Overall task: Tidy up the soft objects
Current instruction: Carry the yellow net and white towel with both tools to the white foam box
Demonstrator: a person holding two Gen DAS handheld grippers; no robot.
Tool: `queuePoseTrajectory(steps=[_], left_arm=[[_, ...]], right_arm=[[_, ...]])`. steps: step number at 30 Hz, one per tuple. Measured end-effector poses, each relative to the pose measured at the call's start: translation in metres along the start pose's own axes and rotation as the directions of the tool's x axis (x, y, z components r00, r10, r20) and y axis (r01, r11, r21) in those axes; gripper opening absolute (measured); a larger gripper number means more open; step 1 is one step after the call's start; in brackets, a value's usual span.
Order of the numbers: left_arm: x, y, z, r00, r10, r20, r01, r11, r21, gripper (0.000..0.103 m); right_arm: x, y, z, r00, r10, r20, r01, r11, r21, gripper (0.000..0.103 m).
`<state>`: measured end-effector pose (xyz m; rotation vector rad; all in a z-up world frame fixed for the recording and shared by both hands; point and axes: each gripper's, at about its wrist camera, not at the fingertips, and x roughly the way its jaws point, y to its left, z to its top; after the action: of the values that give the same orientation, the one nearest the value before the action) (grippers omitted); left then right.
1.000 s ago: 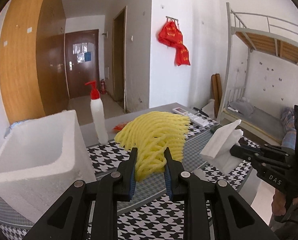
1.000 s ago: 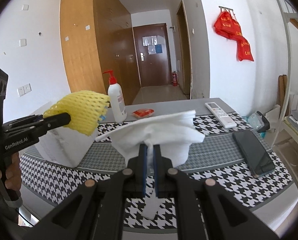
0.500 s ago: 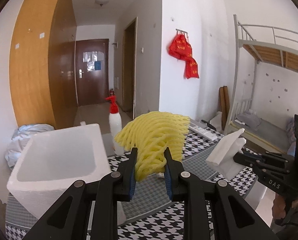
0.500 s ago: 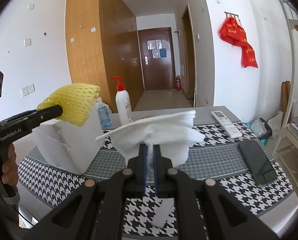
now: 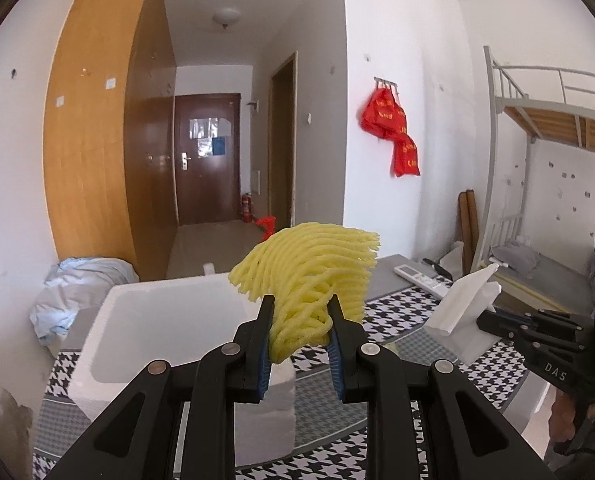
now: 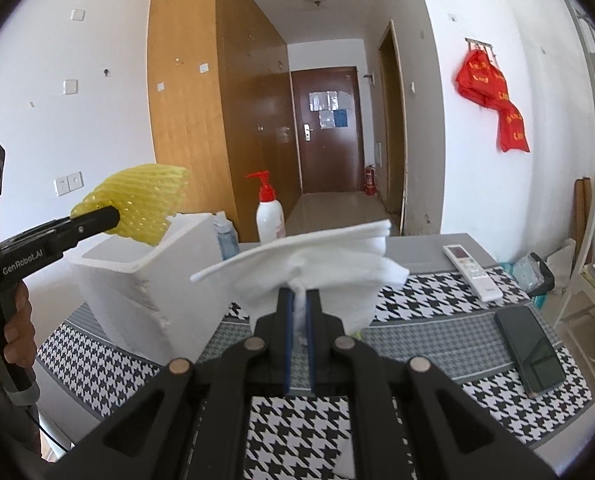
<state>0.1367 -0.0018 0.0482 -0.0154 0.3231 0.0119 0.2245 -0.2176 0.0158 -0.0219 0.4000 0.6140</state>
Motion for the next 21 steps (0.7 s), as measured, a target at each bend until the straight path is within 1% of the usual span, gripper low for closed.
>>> queuePoseTrajectory(steps=[6, 12, 17, 21], left_arm=[[-0.009, 0.013, 0.003, 0.999, 0.037, 0.027, -0.037, 0.999, -0.012, 0.025], [-0.012, 0.025, 0.005, 0.996, 0.082, 0.037, -0.081, 0.996, -0.027, 0.025], [-0.015, 0.035, 0.006, 0.991, 0.131, 0.04, -0.129, 0.991, -0.047, 0.025], [-0.017, 0.04, 0.007, 0.985, 0.168, 0.042, -0.166, 0.985, -0.042, 0.025]], right_arm=[[0.003, 0.013, 0.007, 1.0, 0.022, 0.012, -0.022, 1.0, -0.009, 0.009], [0.009, 0.026, 0.013, 0.998, 0.054, 0.018, -0.053, 0.998, -0.033, 0.009], [0.013, 0.035, 0.019, 0.996, 0.084, 0.025, -0.083, 0.995, -0.052, 0.009], [0.016, 0.042, 0.023, 0.993, 0.11, 0.029, -0.108, 0.992, -0.065, 0.009]])
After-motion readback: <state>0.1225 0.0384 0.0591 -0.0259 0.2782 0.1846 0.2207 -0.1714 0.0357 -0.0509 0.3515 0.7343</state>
